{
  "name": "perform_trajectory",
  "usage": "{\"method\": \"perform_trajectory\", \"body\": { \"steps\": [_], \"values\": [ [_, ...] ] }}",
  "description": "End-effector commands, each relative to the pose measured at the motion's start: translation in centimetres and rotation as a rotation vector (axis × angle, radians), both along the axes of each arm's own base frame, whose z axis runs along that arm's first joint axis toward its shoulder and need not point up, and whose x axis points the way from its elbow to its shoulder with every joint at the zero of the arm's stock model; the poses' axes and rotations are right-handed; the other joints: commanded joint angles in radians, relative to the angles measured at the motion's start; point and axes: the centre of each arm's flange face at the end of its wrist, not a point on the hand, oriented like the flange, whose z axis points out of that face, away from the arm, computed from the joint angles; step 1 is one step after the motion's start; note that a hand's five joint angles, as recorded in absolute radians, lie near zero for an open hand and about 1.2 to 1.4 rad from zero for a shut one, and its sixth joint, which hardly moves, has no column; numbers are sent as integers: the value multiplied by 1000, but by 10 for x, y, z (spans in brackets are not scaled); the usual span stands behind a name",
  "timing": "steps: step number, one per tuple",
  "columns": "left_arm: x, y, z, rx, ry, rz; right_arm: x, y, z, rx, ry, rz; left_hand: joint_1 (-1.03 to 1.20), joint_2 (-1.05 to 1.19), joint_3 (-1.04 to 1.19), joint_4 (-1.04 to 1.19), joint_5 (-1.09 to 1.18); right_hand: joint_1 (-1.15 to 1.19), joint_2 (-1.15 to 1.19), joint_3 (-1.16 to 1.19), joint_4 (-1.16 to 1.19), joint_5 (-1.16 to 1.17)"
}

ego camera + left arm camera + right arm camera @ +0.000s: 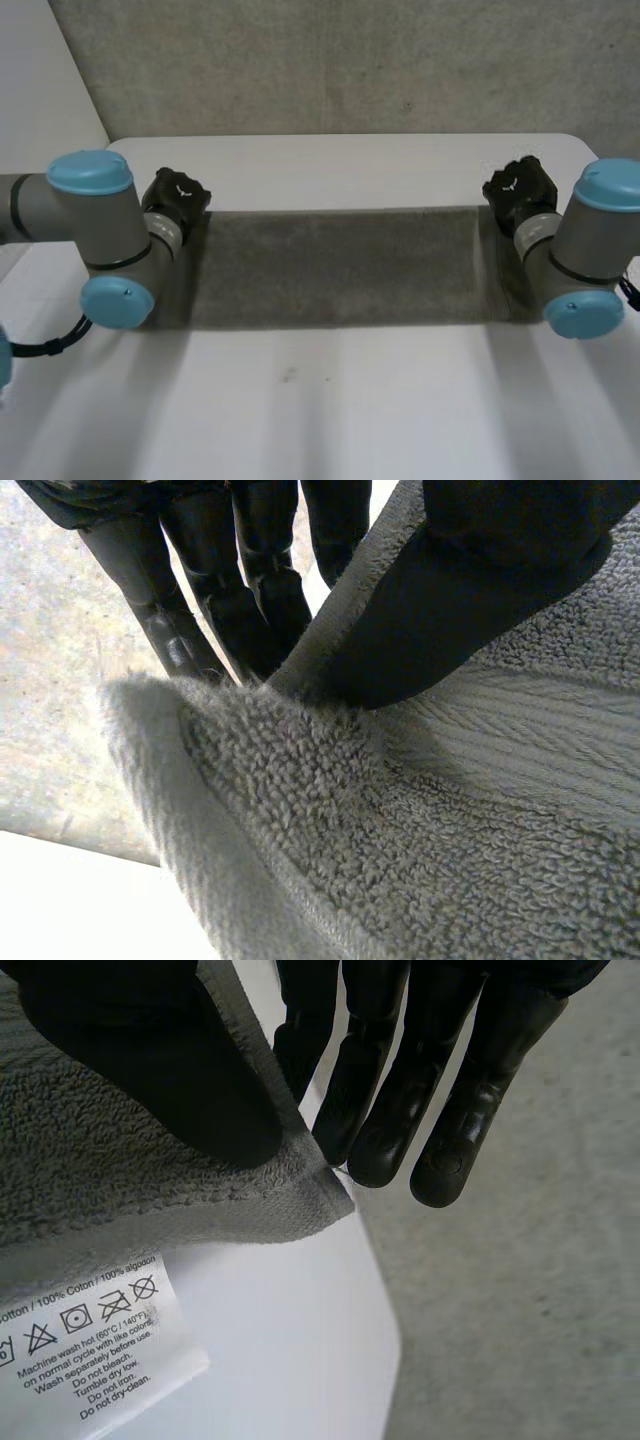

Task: Fold the laundry

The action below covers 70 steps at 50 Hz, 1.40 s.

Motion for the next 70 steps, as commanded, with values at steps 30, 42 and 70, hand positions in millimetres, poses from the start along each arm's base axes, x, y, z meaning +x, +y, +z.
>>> {"method": "perform_trajectory", "body": {
  "steps": [30,42,70],
  "values": [
    [16,68,72,-27,382,78,-30,65,62,383,-356,-29,-1028,-1040,-1042,-1043,-1039,-794,-1006,-1011,-1019,-996],
    [20,78,64,15,564,45,-50,75,18,530,-395,-51,-1022,-1034,-1036,-1037,-1033,-461,-673,-678,-686,-663],
    [24,79,57,34,554,58,-74,43,-35,427,-310,-85,-1022,-1034,-1036,-1037,-1033,229,17,12,4,27]
  ]
}}
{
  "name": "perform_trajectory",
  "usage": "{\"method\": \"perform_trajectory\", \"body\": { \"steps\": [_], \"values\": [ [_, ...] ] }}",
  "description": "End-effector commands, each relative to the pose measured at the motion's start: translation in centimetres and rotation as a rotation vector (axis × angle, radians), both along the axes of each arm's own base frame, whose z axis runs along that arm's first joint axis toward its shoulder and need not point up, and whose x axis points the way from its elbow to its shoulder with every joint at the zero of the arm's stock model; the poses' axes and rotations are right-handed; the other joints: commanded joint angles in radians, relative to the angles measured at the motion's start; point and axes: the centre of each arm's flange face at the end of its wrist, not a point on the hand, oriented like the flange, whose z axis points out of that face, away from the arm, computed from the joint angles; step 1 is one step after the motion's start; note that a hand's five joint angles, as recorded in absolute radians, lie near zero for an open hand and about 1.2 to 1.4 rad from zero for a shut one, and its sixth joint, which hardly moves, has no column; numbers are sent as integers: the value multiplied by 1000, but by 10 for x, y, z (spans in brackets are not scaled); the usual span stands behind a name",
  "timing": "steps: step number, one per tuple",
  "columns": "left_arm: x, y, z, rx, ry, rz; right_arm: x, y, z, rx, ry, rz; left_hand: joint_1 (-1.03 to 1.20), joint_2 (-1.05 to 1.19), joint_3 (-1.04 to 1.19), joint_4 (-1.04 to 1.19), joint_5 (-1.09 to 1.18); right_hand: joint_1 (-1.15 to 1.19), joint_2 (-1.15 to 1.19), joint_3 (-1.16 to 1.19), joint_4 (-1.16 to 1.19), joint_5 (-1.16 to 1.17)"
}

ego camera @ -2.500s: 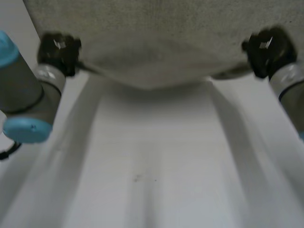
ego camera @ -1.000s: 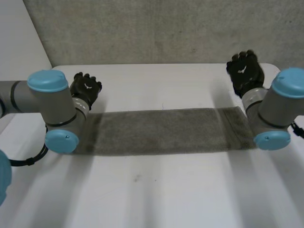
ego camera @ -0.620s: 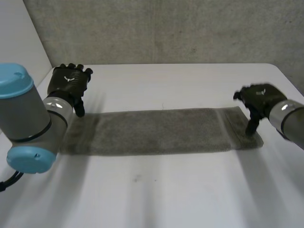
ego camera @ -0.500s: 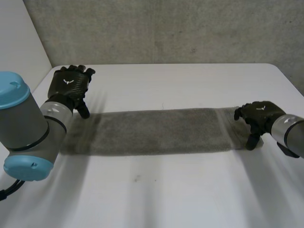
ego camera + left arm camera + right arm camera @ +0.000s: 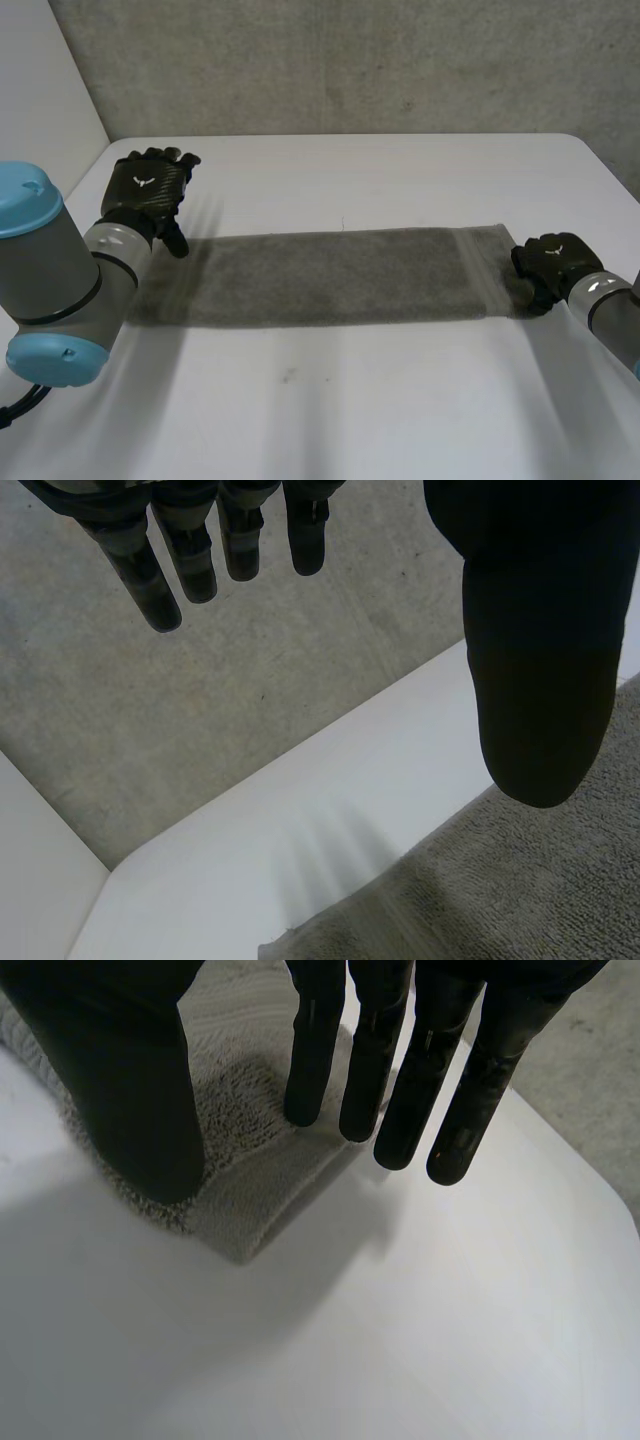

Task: Fold the laundry

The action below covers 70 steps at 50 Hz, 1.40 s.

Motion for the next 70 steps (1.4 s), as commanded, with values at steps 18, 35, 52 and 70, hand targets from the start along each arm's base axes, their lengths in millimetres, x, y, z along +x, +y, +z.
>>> {"method": "perform_trajectory", "body": {
  "steps": [18,35,52,70],
  "values": [
    [0,3,-2,7,-2,-2,-84,-42,15,-83,329,-244,0,13,12,11,-22,813,714,709,714,736],
    [0,4,0,2,-2,0,20,-9,114,-333,-72,6,0,13,12,11,-22,813,714,709,714,736],
    [-1,9,0,5,-5,-8,240,163,38,-206,-206,786,0,13,12,11,-22,813,714,709,714,736],
    [-6,17,-8,30,-11,-29,219,153,71,-230,-210,608,3,16,15,14,-19,-409,-508,-512,-507,-486]
  ]
}}
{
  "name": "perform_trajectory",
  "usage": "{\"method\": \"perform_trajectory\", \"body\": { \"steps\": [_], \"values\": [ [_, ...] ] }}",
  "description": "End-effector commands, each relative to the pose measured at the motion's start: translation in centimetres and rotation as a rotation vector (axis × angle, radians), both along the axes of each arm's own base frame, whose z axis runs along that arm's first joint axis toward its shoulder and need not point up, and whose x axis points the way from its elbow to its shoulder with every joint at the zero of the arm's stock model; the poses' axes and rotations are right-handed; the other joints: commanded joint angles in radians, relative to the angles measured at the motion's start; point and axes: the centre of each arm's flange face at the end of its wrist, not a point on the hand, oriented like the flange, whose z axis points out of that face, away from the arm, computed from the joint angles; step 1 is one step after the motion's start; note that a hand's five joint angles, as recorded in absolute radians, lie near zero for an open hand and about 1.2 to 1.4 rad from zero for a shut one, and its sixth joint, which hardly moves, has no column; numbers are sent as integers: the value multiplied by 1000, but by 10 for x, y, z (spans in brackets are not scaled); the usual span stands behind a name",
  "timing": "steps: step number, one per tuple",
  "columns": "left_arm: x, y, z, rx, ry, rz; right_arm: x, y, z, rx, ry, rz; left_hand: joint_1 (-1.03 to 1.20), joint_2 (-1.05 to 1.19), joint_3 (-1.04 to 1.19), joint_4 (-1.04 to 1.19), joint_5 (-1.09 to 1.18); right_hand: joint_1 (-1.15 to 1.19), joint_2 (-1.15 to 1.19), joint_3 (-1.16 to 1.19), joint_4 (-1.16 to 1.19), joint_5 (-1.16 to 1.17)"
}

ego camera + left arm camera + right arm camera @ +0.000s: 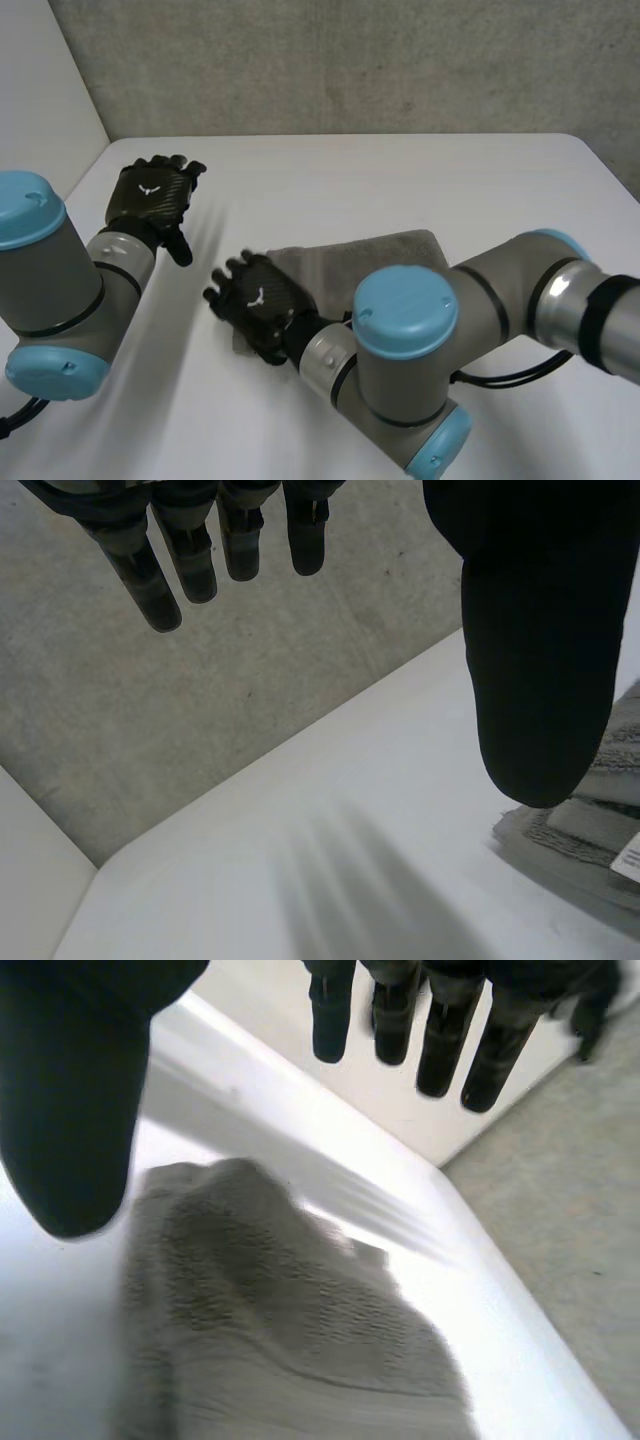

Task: Fold the laundry

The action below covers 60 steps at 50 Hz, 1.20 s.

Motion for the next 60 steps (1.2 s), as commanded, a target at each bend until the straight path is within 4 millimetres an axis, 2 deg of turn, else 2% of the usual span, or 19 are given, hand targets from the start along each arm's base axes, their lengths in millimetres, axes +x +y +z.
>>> {"method": "perform_trajectory", "body": {
  "steps": [1,6,13,19,22,23,24,25,27,33,35,37,43,45,48,52,54,56,60],
  "values": [
    [-5,7,-6,20,-4,-23,-49,-46,48,38,-62,-273,3,16,15,14,-19,-43,-80,-78,-84,-88],
    [-15,17,-12,34,-10,-60,-90,-64,47,186,-49,-399,0,13,12,11,-22,-43,-80,-78,-84,-88],
    [-23,23,-23,61,-26,-87,-158,-92,4,372,34,-596,0,13,12,11,-22,-43,-80,-78,-84,-88],
    [-24,22,-25,55,-25,-87,-178,-99,-18,405,46,-638,0,13,12,11,-22,20,-17,-15,-21,-25],
    [-25,22,-25,52,-24,-87,-181,-104,-35,398,58,-644,3,16,15,14,-19,428,391,393,387,383],
    [-25,22,-25,52,-26,-87,-181,-108,-38,377,54,-646,0,13,12,11,-22,840,804,806,800,796],
    [-25,22,-25,52,-26,-87,-181,-108,-38,377,54,-646,0,13,12,11,-22,845,808,810,804,800],
    [-24,22,-25,51,-26,-85,-184,-116,-35,340,39,-663,0,13,12,11,-22,1175,1138,1140,1134,1130],
    [-24,22,-24,51,-26,-85,-186,-123,-28,296,19,-674,0,13,12,11,-22,1178,1141,1143,1138,1134],
    [-24,23,-21,43,-22,-84,-172,-141,29,12,-44,-658,0,13,12,11,-22,1178,1141,1143,1138,1134],
    [-24,22,-20,40,-21,-84,-156,-135,42,-39,-54,-617,0,13,12,11,-22,1178,1141,1143,1138,1134],
    [-23,22,-20,39,-20,-82,-109,-106,55,-87,-79,-471,0,13,12,11,-22,1178,1141,1143,1138,1134],
    [-22,23,-20,42,-20,-79,-57,-55,39,-106,-27,-275,0,13,12,11,-22,1178,1141,1143,1138,1134],
    [-22,23,-18,37,-18,-81,-39,-23,13,-118,60,-163,0,13,12,11,-22,1178,1141,1143,1138,1134],
    [-22,23,-16,32,-16,-79,-31,-3,-13,-124,136,-92,-3,10,9,8,-25,1178,1141,1143,1138,1134],
    [-22,23,-15,32,-13,-76,-28,2,-17,-131,147,-70,0,13,12,11,-22,1178,1141,1143,1138,1134],
    [-22,23,-15,31,-10,-74,-28,-1,-9,-134,125,-80,3,16,15,14,-19,1068,1031,1033,1027,1023],
    [-22,23,-14,32,-7,-72,-30,-6,26,-140,21,-117,12,25,24,23,-11,478,441,443,438,434],
    [-22,23,-11,29,-2,-72,-48,-30,53,-48,-97,-219,12,25,24,23,-11,-24,-61,-59,-65,-69]
  ]
}}
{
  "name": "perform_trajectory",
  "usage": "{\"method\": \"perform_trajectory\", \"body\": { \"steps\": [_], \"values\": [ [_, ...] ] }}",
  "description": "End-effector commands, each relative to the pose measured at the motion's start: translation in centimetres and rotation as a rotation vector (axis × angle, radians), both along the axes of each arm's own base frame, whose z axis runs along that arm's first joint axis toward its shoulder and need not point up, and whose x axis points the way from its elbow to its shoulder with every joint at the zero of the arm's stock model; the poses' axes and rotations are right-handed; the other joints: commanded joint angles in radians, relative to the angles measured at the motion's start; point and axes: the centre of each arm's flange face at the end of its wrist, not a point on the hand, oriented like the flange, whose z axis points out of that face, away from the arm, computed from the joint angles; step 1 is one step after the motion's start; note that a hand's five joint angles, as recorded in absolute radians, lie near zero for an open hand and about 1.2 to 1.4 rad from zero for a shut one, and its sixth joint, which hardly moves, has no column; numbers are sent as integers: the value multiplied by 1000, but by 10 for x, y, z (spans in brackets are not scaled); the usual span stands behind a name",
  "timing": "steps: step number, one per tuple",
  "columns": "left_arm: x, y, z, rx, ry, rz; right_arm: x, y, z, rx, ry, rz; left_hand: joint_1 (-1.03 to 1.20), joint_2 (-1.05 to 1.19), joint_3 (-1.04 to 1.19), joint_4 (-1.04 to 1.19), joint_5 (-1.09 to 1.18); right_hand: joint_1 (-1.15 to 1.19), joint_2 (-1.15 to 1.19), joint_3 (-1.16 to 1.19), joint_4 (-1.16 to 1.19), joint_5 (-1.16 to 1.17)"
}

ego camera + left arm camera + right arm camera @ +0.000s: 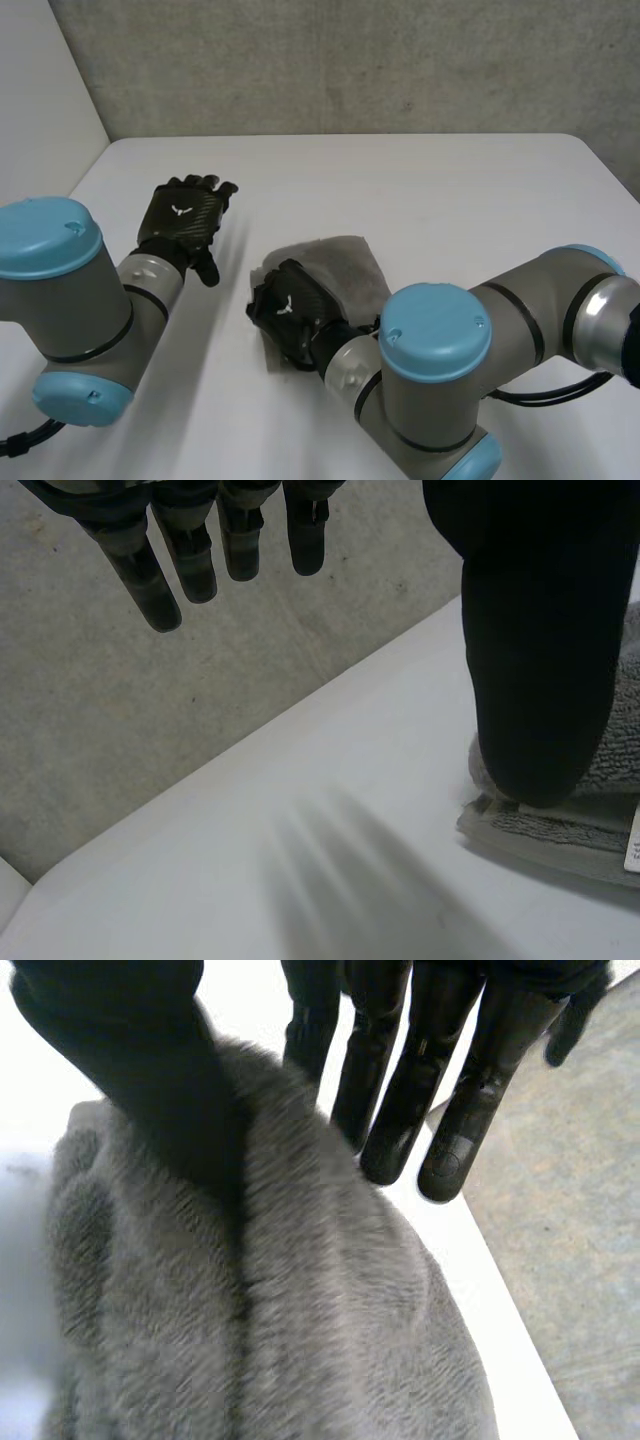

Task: Fold the laundry

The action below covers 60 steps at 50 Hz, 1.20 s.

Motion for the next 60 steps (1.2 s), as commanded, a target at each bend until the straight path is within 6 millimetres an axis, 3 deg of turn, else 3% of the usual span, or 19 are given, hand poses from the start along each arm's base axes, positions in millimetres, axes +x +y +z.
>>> {"method": "perform_trajectory", "body": {
  "steps": [1,2,4,9,14,16,18,21,23,29,35,39,46,52,55,57,58,59,60],
  "values": [
    [-1,-1,5,-4,12,2,-33,-47,65,122,-276,-188,12,25,24,23,-11,-581,-711,-712,-729,-744],
    [-1,-1,5,-4,12,2,-33,-48,65,123,-277,-188,12,25,24,23,-11,-581,-711,-712,-729,-744],
    [-3,-1,12,-17,35,-1,-55,-69,70,235,-358,-283,15,28,27,26,-8,-581,-711,-712,-729,-744],
    [-18,4,34,-56,109,-43,-82,-83,82,390,-434,-388,20,33,32,32,-2,-581,-711,-712,-729,-744],
    [-33,8,49,-12,198,-80,-104,-99,81,509,-449,-467,35,48,47,46,13,-581,-711,-712,-729,-744],
    [-40,8,46,29,223,-91,-109,-101,80,538,-449,-477,41,54,53,52,19,-581,-711,-712,-729,-744],
    [-61,16,36,120,256,-132,-114,-107,78,566,-442,-485,53,66,65,64,30,-581,-711,-712,-729,-744],
    [-70,19,30,161,254,-149,-114,-111,72,586,-431,-489,53,66,65,64,30,-581,-711,-712,-729,-744],
    [-82,19,11,236,230,-153,-114,-113,66,599,-422,-494,53,66,65,64,30,-581,-711,-712,-729,-744],
    [-84,17,-20,325,173,-131,-106,-120,43,633,-377,-502,53,66,65,64,30,-581,-711,-712,-729,-744],
    [-74,21,-48,380,104,-73,-98,-129,18,669,-340,-501,47,60,59,58,25,-581,-711,-712,-729,-744],
    [-56,27,-66,388,-2,0,-87,-125,8,667,-297,-473,35,48,47,47,13,-581,-711,-712,-729,-744],
    [-47,32,-75,332,-117,-23,-62,-110,-19,613,-170,-399,26,39,38,38,4,-581,-711,-712,-729,-744],
    [-47,34,-64,269,-111,-38,-57,-112,-12,560,-174,-418,26,39,38,38,4,-581,-711,-712,-729,-744],
    [-49,33,-46,221,-78,-42,-57,-115,2,526,-199,-428,26,39,38,38,4,-581,-711,-712,-729,-744],
    [-50,32,-21,165,-38,-46,-58,-117,32,467,-251,-422,26,39,38,38,4,-581,-711,-712,-729,-744],
    [-50,32,-21,165,-38,-46,-58,-117,32,466,-251,-422,26,39,38,38,4,-581,-711,-712,-729,-744],
    [-50,31,-5,132,-14,-46,-60,-118,52,427,-286,-416,26,39,38,38,4,-581,-711,-712,-729,-744],
    [-50,31,-5,131,-14,-46,-60,-118,53,426,-287,-416,26,39,38,38,4,-581,-711,-712,-729,-744]
  ]
}}
